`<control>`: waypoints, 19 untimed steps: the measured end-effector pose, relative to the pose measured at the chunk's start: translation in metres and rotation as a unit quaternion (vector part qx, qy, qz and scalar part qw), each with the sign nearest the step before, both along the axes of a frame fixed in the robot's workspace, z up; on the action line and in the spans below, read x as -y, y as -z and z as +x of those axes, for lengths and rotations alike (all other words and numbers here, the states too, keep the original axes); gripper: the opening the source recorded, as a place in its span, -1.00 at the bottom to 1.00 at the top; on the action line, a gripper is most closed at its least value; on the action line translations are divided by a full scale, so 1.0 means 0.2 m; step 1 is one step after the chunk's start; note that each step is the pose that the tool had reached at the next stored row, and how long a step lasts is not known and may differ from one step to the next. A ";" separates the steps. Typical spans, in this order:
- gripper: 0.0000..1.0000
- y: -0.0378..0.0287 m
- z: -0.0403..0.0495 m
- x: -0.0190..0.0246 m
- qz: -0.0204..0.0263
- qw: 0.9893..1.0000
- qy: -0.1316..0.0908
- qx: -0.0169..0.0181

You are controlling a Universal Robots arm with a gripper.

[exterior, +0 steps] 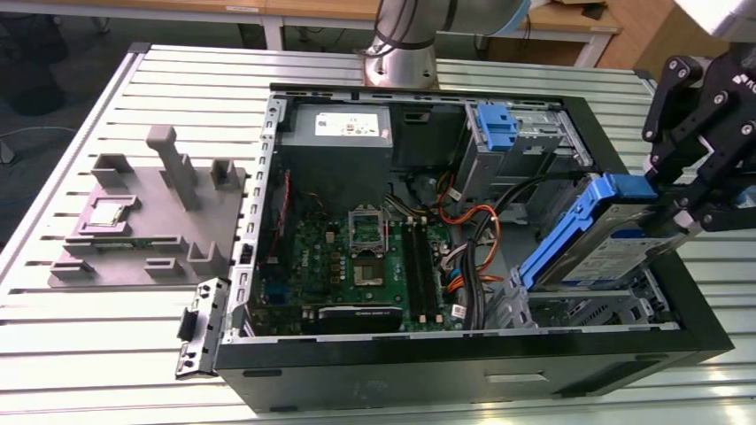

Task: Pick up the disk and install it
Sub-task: 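Insert the disk into the insertion slot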

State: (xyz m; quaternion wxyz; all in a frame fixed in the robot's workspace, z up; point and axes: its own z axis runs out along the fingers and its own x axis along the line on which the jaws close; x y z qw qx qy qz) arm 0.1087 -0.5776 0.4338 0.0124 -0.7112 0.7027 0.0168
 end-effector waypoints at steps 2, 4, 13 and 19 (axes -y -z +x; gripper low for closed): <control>-0.31 0.017 0.000 0.000 0.000 1.000 0.000 0.000; -0.31 0.035 0.000 0.000 0.000 1.000 0.000 0.000; -0.31 0.117 0.000 0.000 0.000 1.000 0.000 0.000; -0.31 0.172 0.000 0.000 0.000 1.000 0.000 0.000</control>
